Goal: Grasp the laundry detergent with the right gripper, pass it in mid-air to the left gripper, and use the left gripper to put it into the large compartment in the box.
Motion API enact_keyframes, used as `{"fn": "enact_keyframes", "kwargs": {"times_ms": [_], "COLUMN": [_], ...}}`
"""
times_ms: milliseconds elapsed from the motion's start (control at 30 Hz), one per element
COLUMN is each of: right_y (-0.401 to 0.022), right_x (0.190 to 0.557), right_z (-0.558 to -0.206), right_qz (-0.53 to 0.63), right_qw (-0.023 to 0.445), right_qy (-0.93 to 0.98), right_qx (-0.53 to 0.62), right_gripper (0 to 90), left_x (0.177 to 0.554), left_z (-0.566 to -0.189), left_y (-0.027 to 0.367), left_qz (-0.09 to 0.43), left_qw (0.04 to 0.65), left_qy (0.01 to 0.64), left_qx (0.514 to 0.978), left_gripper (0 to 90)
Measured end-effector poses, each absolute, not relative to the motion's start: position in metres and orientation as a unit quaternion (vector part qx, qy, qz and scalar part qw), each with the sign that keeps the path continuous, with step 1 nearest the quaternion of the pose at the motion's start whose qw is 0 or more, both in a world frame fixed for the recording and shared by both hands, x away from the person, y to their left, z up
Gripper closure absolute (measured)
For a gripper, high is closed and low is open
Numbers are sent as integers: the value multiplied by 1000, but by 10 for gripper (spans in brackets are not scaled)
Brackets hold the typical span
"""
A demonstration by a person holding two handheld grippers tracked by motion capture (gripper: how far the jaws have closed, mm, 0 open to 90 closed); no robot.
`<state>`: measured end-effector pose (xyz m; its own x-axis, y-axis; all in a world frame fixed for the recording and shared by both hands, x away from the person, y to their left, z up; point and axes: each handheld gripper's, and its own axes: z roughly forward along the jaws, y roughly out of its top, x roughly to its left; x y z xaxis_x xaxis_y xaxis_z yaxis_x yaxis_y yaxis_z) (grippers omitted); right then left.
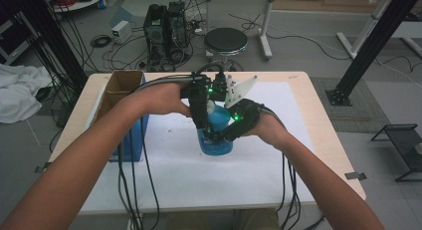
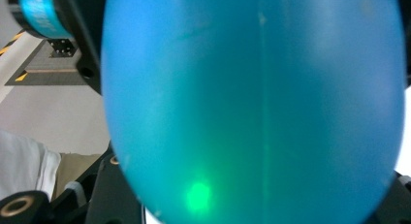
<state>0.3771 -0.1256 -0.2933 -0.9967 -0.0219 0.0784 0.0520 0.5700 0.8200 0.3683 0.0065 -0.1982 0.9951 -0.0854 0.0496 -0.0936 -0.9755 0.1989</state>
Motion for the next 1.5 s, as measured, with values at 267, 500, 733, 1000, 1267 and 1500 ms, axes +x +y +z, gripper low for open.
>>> {"fn": "enact_keyframes", "kwargs": {"times_ms": [267, 500, 733, 1000, 1267, 1500], "right_y": [-125, -127, -126, -127, -127, -128], "right_x": [377, 378, 377, 378, 378, 377], "right_z": [-294, -293, -293, -293, -293, -292], "right_qz": [-465, -463, -465, -462, -465, -467], "right_qw": [39, 45, 43, 44, 43, 39], "right_qy": [-884, -885, -884, -886, -884, -883], "right_qx": [-7, 2, 3, 8, 9, 11], "right_gripper": [442, 442, 442, 442, 442, 442], "left_x": [368, 367, 367, 365, 365, 363], "left_z": [-200, -201, -199, -200, -199, -199], "left_y": [7, 6, 6, 5, 5, 4], "left_qz": [23, 27, 31, 32, 34, 40], "left_qw": [104, 105, 101, 101, 100, 108], "left_qy": [-44, -50, -58, -60, -65, -66], "left_qx": [993, 993, 993, 993, 992, 991], "left_gripper": [273, 307, 343, 362, 366, 369]}}
